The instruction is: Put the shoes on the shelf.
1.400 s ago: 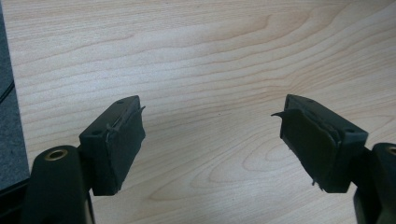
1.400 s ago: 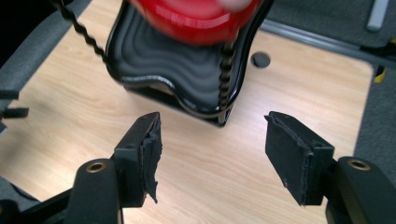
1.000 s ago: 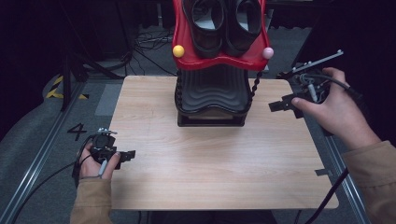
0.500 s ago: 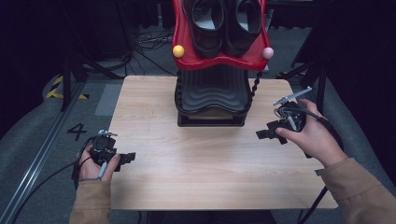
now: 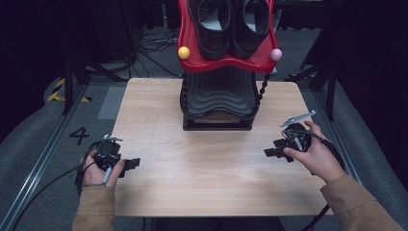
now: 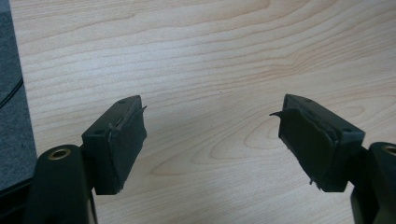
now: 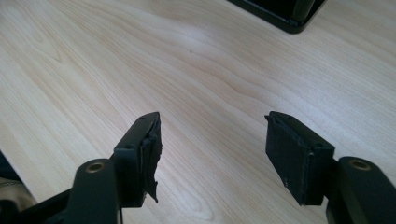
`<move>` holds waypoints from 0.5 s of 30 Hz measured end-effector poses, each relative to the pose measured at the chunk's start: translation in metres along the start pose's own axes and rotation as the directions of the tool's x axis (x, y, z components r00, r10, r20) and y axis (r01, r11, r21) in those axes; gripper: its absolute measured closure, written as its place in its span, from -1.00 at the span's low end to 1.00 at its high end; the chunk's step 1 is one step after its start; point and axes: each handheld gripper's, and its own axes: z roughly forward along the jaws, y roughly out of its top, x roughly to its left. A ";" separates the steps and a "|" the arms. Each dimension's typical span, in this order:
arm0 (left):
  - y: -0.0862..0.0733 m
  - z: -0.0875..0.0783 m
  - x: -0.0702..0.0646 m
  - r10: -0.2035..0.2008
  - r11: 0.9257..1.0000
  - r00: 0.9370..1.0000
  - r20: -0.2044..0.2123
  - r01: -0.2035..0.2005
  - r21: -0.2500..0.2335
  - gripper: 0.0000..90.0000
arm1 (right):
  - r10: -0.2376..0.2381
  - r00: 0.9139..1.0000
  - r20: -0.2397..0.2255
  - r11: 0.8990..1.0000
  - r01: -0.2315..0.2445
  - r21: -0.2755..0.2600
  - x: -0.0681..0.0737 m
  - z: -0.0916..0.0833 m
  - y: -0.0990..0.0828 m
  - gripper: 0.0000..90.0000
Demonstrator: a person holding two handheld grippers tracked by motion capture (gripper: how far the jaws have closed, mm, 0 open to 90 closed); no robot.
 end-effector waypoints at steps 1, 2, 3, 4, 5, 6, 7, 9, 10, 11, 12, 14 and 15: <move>0.000 0.000 0.000 0.000 1.000 1.000 0.000 0.000 -0.001 -0.48 | 0.005 1.000 0.000 1.000 -0.005 0.001 -0.001 0.003 -0.003 -0.18; 0.000 0.000 0.000 0.002 1.000 1.000 0.000 -0.002 -0.001 -0.48 | 0.004 1.000 0.003 1.000 -0.004 0.000 -0.003 0.006 -0.005 -0.19; 0.000 0.000 0.000 0.001 1.000 1.000 0.000 -0.001 -0.002 -0.48 | 0.004 1.000 0.006 1.000 -0.004 -0.006 -0.005 0.009 -0.008 -0.19; 0.000 0.001 0.000 0.001 1.000 1.000 0.001 -0.001 -0.003 -0.48 | 0.005 1.000 0.006 1.000 -0.005 -0.009 -0.007 0.013 -0.012 -0.19; 0.000 0.001 0.000 0.003 1.000 1.000 0.001 -0.003 -0.001 -0.48 | 0.009 1.000 0.006 1.000 -0.009 -0.012 -0.008 0.016 -0.015 -0.19; 0.000 0.001 0.000 0.002 1.000 1.000 0.003 -0.002 0.003 -0.48 | 0.011 1.000 0.002 1.000 -0.011 -0.011 -0.011 0.019 -0.017 -0.19; 0.000 0.002 0.000 -0.009 1.000 1.000 0.008 0.008 0.003 -0.48 | 0.014 1.000 -0.001 1.000 -0.014 -0.011 -0.013 0.022 -0.020 -0.19; -0.001 0.002 0.001 -0.009 1.000 1.000 0.008 0.009 0.005 -0.48 | 0.022 1.000 0.000 1.000 -0.022 -0.004 -0.015 0.029 -0.024 -0.19; -0.001 0.003 0.001 -0.010 1.000 1.000 0.007 0.010 0.005 -0.48 | 0.021 1.000 0.010 1.000 -0.021 -0.005 -0.017 0.032 -0.027 -0.19; 0.000 0.003 0.001 -0.009 1.000 1.000 0.005 0.009 0.003 -0.48 | 0.021 1.000 0.011 1.000 -0.021 -0.006 -0.018 0.034 -0.028 -0.19; 0.000 0.003 0.001 -0.009 1.000 1.000 0.005 0.009 0.002 -0.48 | 0.023 1.000 0.012 1.000 -0.022 -0.011 -0.020 0.036 -0.030 -0.19; 0.000 0.003 0.001 -0.009 1.000 1.000 0.004 0.009 0.002 -0.48 | 0.025 1.000 0.016 1.000 -0.025 -0.016 -0.022 0.041 -0.033 -0.19; 0.000 0.003 0.001 -0.009 1.000 1.000 0.004 0.009 0.003 -0.48 | 0.033 0.999 0.018 0.999 -0.033 -0.016 -0.024 0.043 -0.035 -0.19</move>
